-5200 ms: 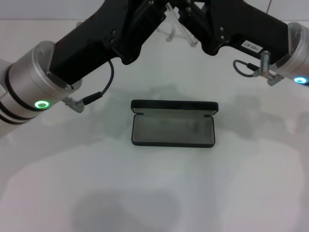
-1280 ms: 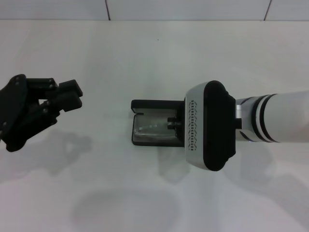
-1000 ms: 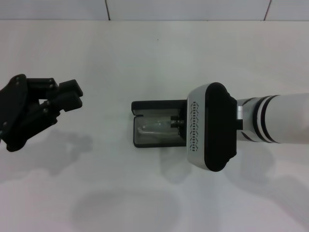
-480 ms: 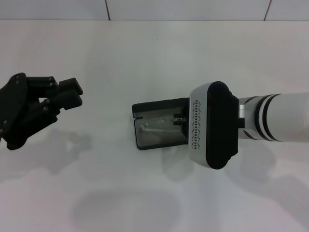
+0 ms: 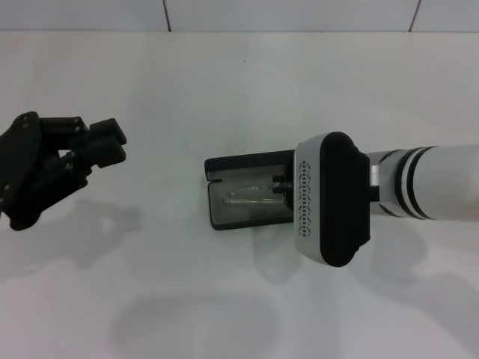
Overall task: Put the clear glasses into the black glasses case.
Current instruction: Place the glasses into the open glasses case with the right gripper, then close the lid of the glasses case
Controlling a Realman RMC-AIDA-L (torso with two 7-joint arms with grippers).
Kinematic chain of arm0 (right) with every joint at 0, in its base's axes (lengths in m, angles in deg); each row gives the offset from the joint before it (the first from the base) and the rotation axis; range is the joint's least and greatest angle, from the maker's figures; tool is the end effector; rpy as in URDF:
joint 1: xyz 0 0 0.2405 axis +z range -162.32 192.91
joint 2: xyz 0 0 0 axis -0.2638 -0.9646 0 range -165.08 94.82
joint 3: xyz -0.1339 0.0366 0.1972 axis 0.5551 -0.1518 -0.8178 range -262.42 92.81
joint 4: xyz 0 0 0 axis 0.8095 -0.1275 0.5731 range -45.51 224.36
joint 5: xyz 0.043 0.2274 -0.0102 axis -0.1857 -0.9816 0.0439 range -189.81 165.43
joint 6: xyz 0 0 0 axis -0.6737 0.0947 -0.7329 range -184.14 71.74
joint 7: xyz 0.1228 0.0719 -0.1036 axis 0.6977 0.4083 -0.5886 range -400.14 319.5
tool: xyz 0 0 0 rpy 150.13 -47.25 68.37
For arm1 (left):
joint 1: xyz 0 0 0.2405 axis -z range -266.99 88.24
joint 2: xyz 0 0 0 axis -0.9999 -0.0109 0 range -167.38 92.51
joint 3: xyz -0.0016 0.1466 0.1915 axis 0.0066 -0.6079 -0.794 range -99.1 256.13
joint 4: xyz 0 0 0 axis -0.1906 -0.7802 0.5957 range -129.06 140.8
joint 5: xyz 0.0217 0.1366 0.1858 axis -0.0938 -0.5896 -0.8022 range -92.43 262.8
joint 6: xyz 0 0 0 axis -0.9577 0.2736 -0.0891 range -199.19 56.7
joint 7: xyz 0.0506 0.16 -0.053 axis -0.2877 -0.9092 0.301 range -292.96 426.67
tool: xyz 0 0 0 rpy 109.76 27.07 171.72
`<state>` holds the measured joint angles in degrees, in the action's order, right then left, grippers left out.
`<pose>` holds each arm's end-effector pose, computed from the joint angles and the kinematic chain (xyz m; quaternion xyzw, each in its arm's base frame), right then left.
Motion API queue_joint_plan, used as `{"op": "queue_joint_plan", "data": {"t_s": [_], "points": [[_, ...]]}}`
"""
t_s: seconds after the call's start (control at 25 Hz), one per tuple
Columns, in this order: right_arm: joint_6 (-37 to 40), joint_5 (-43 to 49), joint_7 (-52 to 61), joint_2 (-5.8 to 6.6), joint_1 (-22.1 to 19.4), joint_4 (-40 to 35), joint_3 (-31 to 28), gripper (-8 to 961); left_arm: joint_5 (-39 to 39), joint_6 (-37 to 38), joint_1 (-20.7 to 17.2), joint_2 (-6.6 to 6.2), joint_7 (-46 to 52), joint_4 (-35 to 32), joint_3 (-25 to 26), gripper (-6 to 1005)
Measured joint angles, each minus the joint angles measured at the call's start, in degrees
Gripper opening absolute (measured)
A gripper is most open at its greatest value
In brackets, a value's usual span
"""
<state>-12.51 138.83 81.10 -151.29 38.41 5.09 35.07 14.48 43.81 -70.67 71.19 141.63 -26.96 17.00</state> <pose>0.1185 0.3455 -0.1289 -0.9450 -0.1819 -0.1235 0.2423 -0.2285 0.2732 0.0635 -0.8684 -0.1191 -0.4801 0.0327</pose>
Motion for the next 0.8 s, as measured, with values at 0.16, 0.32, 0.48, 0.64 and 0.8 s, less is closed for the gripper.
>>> {"op": "queue_joint_plan", "data": {"t_s": [0.16,0.32,0.48,0.64,0.8], "points": [[0.0,0.1,0.0,0.06,0.0,0.0,0.2,192,0.0,0.0,0.0,0.0,-0.1,0.4,0.0,156],[0.0,0.2,0.0,0.06,0.0,0.0,0.3,194,0.0,0.0,0.0,0.0,-0.2,0.4,0.0,156],[0.0,0.2,-0.1,0.06,0.0,-0.2,0.7,196,0.0,0.0,-0.2,0.0,-0.2,0.4,0.0,156],[0.0,0.2,-0.1,0.06,-0.1,-0.7,1.7,196,0.0,0.0,-0.4,0.0,-0.2,0.4,0.0,156],[0.0,0.3,-0.1,0.11,-0.6,-1.2,2.3,197,0.0,0.1,-0.5,0.0,-0.2,0.4,0.0,155]]}}
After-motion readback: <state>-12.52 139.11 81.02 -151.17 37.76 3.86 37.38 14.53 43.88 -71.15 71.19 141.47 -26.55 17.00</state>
